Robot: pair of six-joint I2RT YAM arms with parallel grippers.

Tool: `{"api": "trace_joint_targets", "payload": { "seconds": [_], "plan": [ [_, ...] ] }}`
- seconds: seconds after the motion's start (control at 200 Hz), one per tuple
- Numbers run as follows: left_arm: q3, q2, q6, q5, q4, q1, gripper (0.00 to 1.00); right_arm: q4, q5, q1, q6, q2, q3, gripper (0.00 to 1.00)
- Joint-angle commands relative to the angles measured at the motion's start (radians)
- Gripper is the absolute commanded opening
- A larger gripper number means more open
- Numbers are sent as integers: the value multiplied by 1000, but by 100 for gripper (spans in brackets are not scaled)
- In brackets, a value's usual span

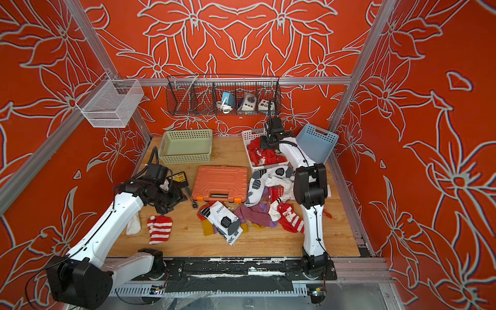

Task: Sort the socks into the basket by color
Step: Place the sock in the bin.

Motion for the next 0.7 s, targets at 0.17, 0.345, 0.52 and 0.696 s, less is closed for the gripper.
{"api": "trace_joint_targets", "payload": {
  "seconds": [0.17,0.345,0.52,0.696],
  "plan": [
    [-44,23,-62,-37,-8,27,71,-100,-66,2,43,-3,90,81],
    [-78,51,-108,-28,7,41,71,-135,-83,16,53,-61,68,89],
    [-108,90,-162,-17,30,51,72,-123,-104,33,64,-159,-20,90],
    [-121,131,-207,-56,17,61,71,-98,-123,70,76,-256,-125,90]
  ]
}}
